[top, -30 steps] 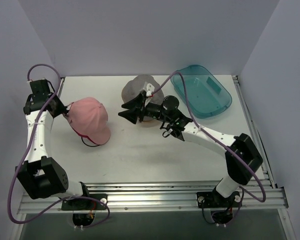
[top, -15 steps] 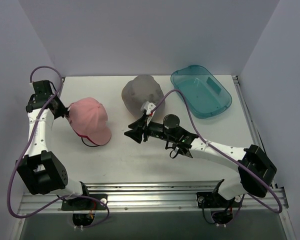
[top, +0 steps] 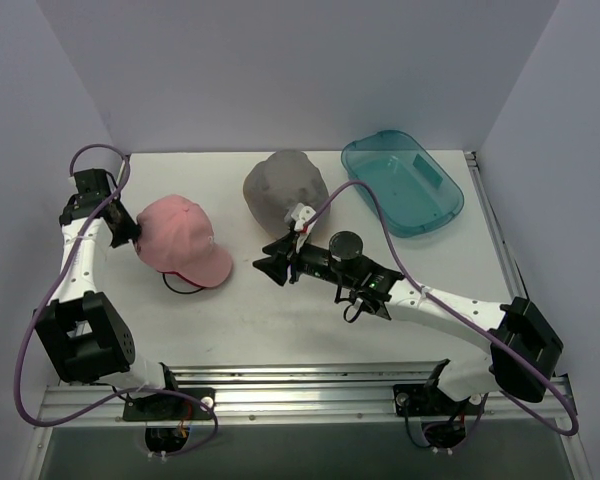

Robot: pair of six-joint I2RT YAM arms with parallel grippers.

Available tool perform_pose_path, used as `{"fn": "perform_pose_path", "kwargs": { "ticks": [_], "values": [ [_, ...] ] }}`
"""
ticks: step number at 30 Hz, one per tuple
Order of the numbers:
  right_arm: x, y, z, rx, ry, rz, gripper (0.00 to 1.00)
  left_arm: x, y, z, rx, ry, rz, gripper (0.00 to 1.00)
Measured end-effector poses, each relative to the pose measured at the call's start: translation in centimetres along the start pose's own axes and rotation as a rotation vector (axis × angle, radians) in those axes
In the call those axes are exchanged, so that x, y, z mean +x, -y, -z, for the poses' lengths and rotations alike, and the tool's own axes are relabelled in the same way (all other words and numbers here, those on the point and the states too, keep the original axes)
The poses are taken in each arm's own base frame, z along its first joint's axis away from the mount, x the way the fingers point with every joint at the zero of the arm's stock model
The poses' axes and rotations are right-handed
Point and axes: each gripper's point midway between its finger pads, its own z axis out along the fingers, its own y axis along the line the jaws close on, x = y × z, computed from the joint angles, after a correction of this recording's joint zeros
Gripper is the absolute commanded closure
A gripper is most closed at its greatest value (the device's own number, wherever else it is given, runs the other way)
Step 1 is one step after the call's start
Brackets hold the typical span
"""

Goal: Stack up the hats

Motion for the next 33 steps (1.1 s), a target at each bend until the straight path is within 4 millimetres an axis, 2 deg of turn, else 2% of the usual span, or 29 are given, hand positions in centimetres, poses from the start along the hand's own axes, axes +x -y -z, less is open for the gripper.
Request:
{"fn": "perform_pose_path", "kwargs": {
  "ticks": [6,9,13,16,21,28,33],
  "values": [
    [0.4,0.7,-0.3,0.057,-0.001,0.016,0.62,0.5,-0.3,0.0,-0.002,0.0,0.003,0.66],
    [1.3,1.5,-1.8,0.111,-0.018,0.02,0.62,0.9,-0.5,0.0,-0.005,-0.005,0.005,0.66],
    [3.7,2.5,-4.1,0.18,-0.056,0.013,0.63,1.0,-0.6,0.0,-0.005,-0.005,0.005,0.57],
    [5.8,3.4,-5.3,0.237,-0.078,-0.014,0.64,1.2,-0.6,0.3,-0.001,-0.005,0.009,0.55],
    [8.5,5.1,-6.9,0.318,-0.068,-0.075,0.66,1.0,-0.5,1.0,0.014,0.01,0.011,0.54],
    [12.8,7.3,-9.7,0.395,-0.073,-0.153,0.68,1.2,-0.4,0.9,0.02,0.006,0.011,0.53],
    [15.2,8.0,-11.5,0.399,-0.073,-0.198,0.69,1.3,-0.4,0.9,0.019,0.005,0.012,0.52]
  ]
}}
